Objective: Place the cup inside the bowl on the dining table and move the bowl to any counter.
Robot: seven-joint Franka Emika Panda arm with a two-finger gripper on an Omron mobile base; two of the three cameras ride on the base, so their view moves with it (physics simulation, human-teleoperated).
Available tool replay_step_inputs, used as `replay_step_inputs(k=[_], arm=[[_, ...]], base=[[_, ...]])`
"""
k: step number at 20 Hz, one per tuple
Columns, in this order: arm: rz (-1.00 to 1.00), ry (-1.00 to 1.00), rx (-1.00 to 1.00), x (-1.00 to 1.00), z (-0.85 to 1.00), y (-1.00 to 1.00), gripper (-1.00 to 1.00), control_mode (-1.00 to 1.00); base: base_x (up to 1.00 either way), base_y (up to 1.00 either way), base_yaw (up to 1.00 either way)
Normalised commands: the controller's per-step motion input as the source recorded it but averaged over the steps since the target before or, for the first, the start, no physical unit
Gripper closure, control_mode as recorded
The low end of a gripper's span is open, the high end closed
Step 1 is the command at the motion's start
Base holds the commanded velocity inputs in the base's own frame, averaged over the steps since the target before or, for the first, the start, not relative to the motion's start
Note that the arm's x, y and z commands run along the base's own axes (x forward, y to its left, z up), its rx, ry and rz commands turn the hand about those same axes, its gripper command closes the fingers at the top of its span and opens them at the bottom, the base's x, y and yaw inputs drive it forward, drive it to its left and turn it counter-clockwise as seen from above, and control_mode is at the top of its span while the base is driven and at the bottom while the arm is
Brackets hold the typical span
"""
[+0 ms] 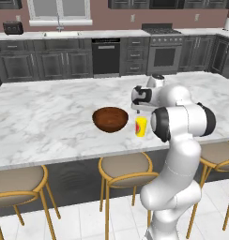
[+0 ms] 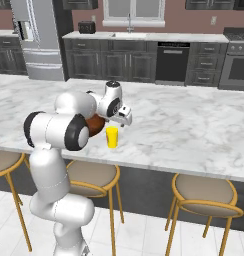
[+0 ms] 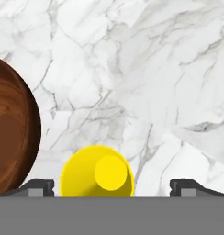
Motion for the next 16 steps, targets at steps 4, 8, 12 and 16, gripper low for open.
replay_step_inputs(k=[4, 8, 12, 16], arm=[[-0.02, 0.0, 0.0, 0.0, -0.26, 0.0, -1.0, -1.0], [-0.02, 0.0, 0.0, 0.0, -0.28, 0.0, -1.0, -1.0], [-0.01, 0.0, 0.0, 0.0, -0.22, 0.0, -1.0, -1.0], [-0.01, 0.0, 0.0, 0.0, -0.18, 0.0, -1.0, -1.0]], base=[[0.0, 0.0, 0.0], [0.0, 0.0, 0.0], [0.0, 0.0, 0.0], [0.0, 0.0, 0.0]])
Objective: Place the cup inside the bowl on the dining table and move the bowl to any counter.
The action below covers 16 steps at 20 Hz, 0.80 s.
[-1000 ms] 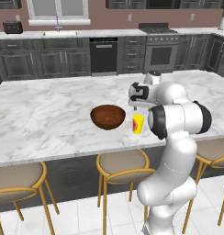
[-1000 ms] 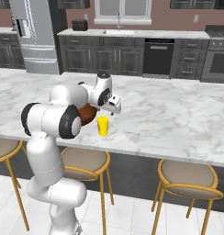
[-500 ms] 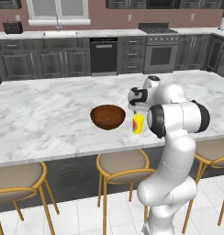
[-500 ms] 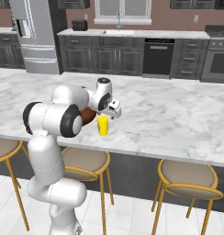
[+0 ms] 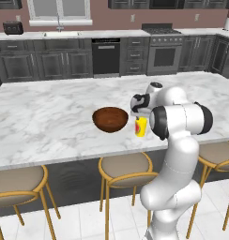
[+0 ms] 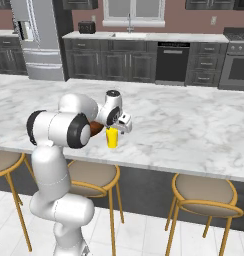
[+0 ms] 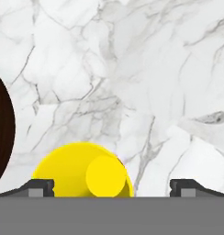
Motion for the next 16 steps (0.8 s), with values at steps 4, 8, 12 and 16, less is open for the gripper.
replay_step_inputs(k=[4, 8, 12, 16], arm=[[-0.01, 0.0, 0.0, 0.0, -0.19, 0.0, -1.0, -1.0], [-0.01, 0.0, 0.0, 0.0, -0.18, 0.0, -1.0, -1.0], [0.0, 0.0, 0.0, 0.0, -0.08, 0.0, -1.0, -1.0], [0.0, 0.0, 0.0, 0.0, -0.05, 0.0, -1.0, -1.0]], base=[[0.0, 0.0, 0.0], [0.0, 0.0, 0.0], [0.0, 0.0, 0.0], [0.0, 0.0, 0.0]])
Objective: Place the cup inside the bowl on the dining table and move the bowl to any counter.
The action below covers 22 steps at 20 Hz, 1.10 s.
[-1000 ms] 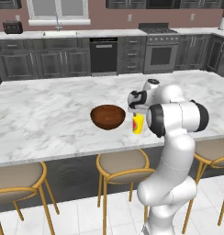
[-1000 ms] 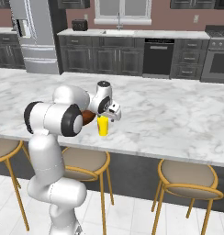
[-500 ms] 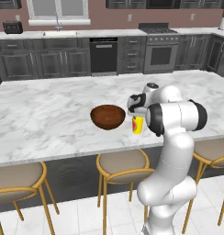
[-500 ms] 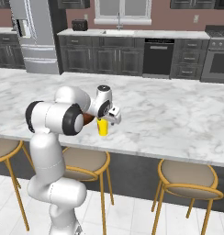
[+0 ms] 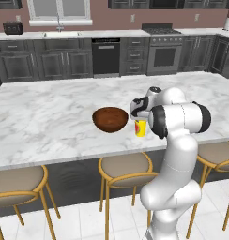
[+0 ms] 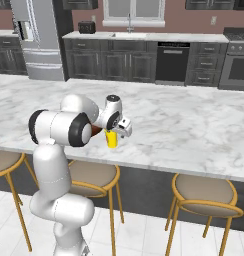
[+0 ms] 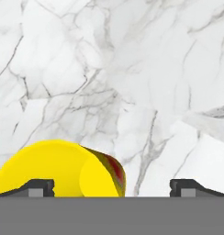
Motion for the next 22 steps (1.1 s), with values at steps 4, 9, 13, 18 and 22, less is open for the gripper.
replay_step_inputs(k=[4, 9, 13, 18, 22], arm=[[0.0, 0.0, 0.0, 0.0, 0.0, 0.0, -1.0, -1.0], [0.0, 0.0, 0.0, 0.0, 0.0, 0.0, -1.0, -1.0], [0.0, 0.0, 0.0, 0.0, 0.0, 0.0, 1.0, -1.0], [0.0, 0.0, 0.0, 0.0, 0.0, 0.0, 1.0, -1.0], [0.0, 0.04, 0.0, 0.0, 0.0, 0.0, 1.0, -1.0]], base=[[0.0, 0.0, 0.0], [0.0, 0.0, 0.0], [0.0, 0.0, 0.0], [0.0, 0.0, 0.0], [0.0, 0.0, 0.0]])
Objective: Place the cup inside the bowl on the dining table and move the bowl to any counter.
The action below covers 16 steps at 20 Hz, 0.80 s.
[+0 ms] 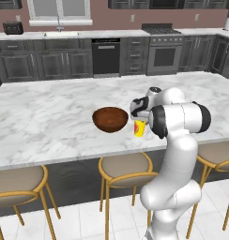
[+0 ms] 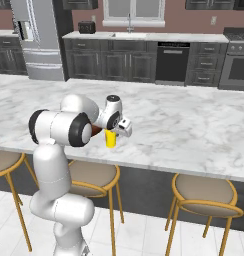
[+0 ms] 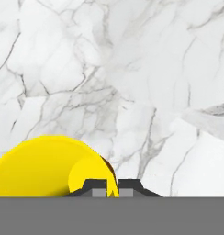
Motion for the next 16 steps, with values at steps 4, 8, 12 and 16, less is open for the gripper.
replay_step_inputs(k=[4, 8, 12, 16], arm=[[0.0, 0.0, 0.0, 0.0, 0.01, 0.0, 1.0, -1.0], [0.0, 0.0, 0.0, 0.0, 0.31, -0.09, 1.0, -1.0], [0.0, 0.0, 0.0, 0.0, 0.59, -0.08, 1.0, -1.0], [0.0, 0.0, 0.0, 0.0, 0.49, -0.02, 1.0, -1.0]], base=[[0.0, 0.0, 0.0], [0.0, 0.0, 0.0], [0.0, 0.0, 0.0], [0.0, 0.0, 0.0]])
